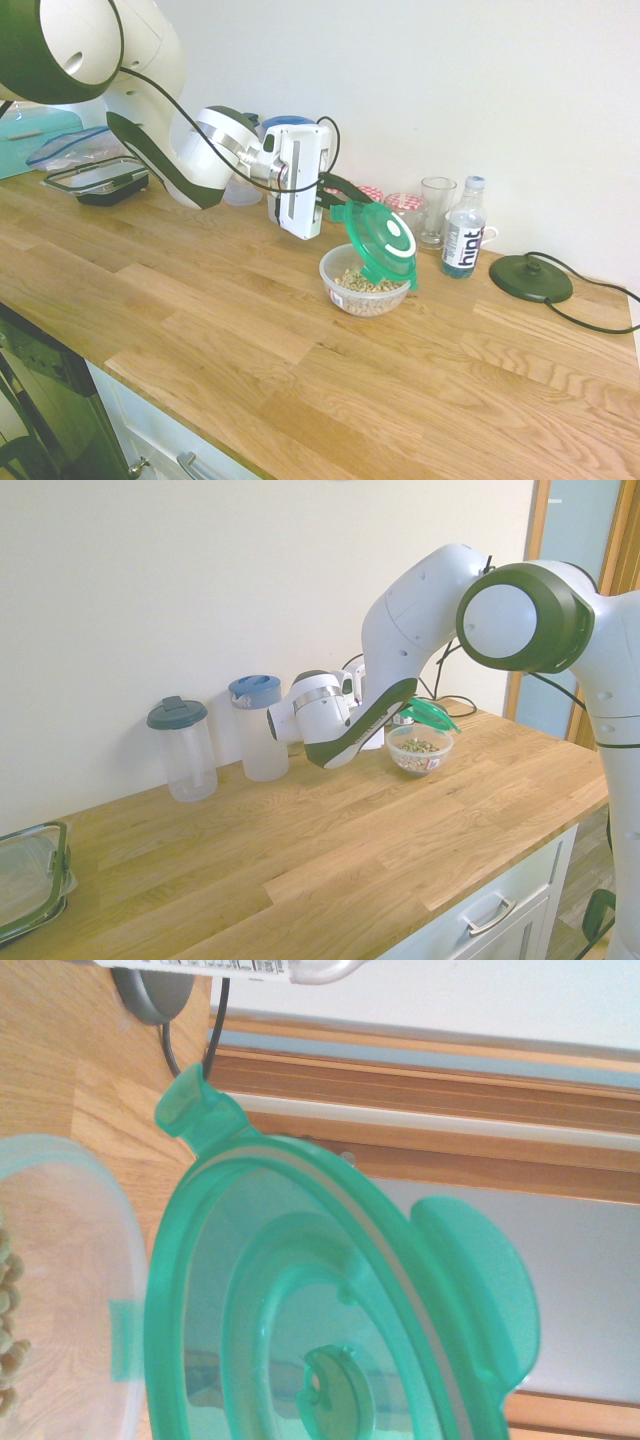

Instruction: Cover the lid of food container

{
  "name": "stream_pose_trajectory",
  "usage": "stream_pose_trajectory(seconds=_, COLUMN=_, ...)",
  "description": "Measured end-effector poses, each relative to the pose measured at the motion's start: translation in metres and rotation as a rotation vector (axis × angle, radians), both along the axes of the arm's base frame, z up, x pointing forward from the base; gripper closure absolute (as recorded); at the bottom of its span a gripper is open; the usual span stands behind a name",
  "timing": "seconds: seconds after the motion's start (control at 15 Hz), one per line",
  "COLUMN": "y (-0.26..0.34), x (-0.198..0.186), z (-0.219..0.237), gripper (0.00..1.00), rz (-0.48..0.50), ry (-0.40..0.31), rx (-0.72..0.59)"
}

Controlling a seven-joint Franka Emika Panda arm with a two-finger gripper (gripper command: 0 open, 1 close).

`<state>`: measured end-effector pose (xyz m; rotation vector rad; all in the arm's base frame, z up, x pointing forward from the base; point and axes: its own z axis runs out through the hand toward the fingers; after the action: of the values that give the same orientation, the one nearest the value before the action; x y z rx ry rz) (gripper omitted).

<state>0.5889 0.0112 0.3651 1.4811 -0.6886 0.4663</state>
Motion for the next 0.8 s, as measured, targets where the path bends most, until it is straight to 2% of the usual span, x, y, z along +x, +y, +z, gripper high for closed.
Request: stream_pose_trajectory(seconds=0.8, y=0.032, x=-0.008, z=-0.002, gripper=0.0, rz=0.029, ry=0.008, rx=0.071)
